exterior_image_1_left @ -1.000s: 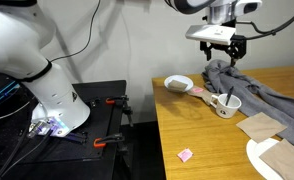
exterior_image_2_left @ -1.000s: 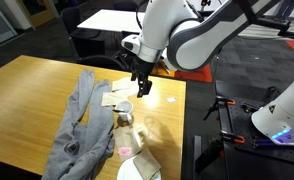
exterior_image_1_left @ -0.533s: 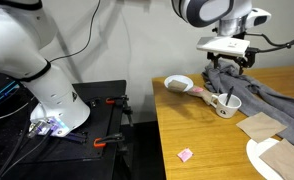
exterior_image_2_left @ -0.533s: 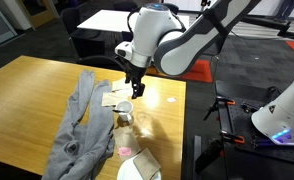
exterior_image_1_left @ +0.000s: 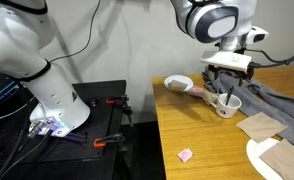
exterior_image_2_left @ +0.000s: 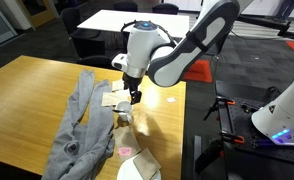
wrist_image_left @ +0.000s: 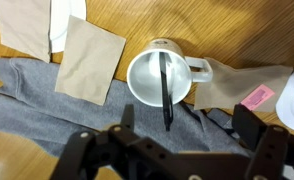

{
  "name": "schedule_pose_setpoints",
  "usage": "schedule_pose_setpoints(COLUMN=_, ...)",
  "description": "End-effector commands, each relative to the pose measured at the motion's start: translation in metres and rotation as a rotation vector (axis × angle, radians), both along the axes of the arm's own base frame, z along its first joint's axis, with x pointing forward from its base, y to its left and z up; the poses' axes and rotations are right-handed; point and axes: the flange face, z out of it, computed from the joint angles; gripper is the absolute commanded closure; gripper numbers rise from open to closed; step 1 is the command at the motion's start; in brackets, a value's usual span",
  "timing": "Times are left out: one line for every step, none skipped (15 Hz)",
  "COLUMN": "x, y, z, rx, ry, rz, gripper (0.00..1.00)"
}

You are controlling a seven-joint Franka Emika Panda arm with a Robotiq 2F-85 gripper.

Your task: Put the pen on the table

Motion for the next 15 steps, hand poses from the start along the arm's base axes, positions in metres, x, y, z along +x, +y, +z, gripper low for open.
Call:
schedule_pose_setpoints(x=0.011, y=-0.003, z=-0.017, rx=-0.007, ry=-0.020, rz=-0.032, gripper=0.00)
schedule_pose_setpoints(x=0.013, y=-0.003, z=-0.023, rx=-0.002, ry=-0.014, rz=-0.035, gripper=0.00)
schedule_pose_setpoints(x=0.014, y=-0.004, z=-0.028, rx=0.001, ry=-0.009, rz=-0.040, gripper=0.00)
schedule_pose_setpoints(x=0.015, y=-0.003, z=-0.035, rx=0.006, ry=-0.003, rz=-0.041, gripper=0.00)
schedule_pose_setpoints(x=0.017, y=-0.003, z=-0.038, rx=0.006, ry=0.003, rz=-0.038, gripper=0.00)
schedule_pose_setpoints(x=0.018, y=-0.002, z=-0.044, rx=0.006, ry=0.009, rz=-0.034, gripper=0.00)
schedule_pose_setpoints(x=0.020, y=-0.002, z=-0.047, rx=0.006, ry=0.014, rz=-0.030, gripper=0.00)
schedule_pose_setpoints(x=0.022, y=-0.002, z=-0.050, rx=0.005, ry=0.021, rz=-0.022, gripper=0.00)
schedule_pose_setpoints(x=0.025, y=-0.002, z=-0.052, rx=0.005, ry=0.026, rz=-0.018, gripper=0.05)
schedule_pose_setpoints(x=0.027, y=-0.001, z=-0.054, rx=0.005, ry=0.027, rz=-0.014, gripper=0.11)
schedule_pose_setpoints(x=0.030, y=0.000, z=-0.054, rx=0.008, ry=0.026, rz=-0.013, gripper=0.14)
schedule_pose_setpoints(x=0.034, y=0.000, z=-0.055, rx=0.011, ry=0.024, rz=-0.011, gripper=0.18)
schedule_pose_setpoints(x=0.036, y=0.000, z=-0.055, rx=0.015, ry=0.024, rz=-0.010, gripper=0.24)
schedule_pose_setpoints(x=0.040, y=0.001, z=-0.055, rx=0.019, ry=0.023, rz=-0.008, gripper=0.24)
schedule_pose_setpoints(x=0.043, y=0.001, z=-0.055, rx=0.022, ry=0.023, rz=-0.007, gripper=0.24)
